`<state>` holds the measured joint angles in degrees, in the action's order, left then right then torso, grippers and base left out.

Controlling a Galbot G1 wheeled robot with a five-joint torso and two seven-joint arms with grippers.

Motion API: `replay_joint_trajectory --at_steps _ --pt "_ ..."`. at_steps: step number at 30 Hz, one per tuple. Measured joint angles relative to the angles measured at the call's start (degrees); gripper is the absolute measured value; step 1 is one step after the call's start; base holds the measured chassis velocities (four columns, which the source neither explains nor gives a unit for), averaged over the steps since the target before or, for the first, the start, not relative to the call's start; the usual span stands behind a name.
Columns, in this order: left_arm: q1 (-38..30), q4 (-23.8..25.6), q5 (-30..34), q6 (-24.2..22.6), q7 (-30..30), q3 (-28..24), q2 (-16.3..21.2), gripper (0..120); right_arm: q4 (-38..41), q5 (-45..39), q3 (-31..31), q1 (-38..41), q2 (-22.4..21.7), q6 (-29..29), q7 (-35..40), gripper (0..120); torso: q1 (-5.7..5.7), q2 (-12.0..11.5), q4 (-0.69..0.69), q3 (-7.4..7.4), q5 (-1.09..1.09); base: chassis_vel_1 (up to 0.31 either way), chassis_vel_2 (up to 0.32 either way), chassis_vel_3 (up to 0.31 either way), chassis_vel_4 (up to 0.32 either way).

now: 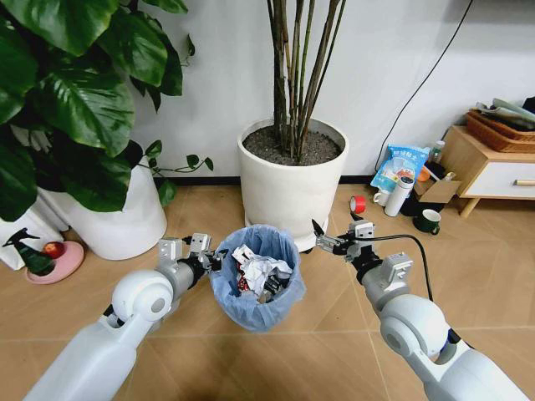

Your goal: Pick up the trash bin and place the garbage on the floor into it.

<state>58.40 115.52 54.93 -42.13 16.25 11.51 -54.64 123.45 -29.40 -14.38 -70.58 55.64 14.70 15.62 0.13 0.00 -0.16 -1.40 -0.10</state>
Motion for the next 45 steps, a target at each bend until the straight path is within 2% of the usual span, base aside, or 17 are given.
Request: replay_joint_trajectory --at_steps 17,19,20,45 --pt "-0.31 -0.63 0.00 0.00 0.01 -0.10 -0.50 0 -0.38 -0.16 0.61 0.15 0.40 -0.30 -0.11 100 0.01 0.00 0.02 -0.01 -0.03 0.197 -0.056 -0.195 0.056" --pt "-0.39 -0.74 -0.04 0.00 -0.01 -0.18 -0.85 0 -0.35 -0.15 0.59 -0.12 0.41 -0.33 -0.13 100 0.00 0.00 0.00 0.00 0.02 0.248 -0.062 -0.215 0.068" --pt "-0.38 -0.80 -0.09 0.00 -0.01 -0.24 -1.02 0 -0.34 -0.13 0.59 -0.19 0.41 -0.33 -0.15 100 0.00 -0.01 0.01 -0.01 -0.03 0.248 -0.080 -0.245 0.077" --pt "0.49 -0.99 -0.82 0.00 -0.05 0.27 -1.65 0 0.12 0.43 0.56 -1.49 0.82 -0.47 -0.27 100 0.00 -0.01 0.02 -0.01 -0.02 0.272 -0.082 -0.275 0.087"
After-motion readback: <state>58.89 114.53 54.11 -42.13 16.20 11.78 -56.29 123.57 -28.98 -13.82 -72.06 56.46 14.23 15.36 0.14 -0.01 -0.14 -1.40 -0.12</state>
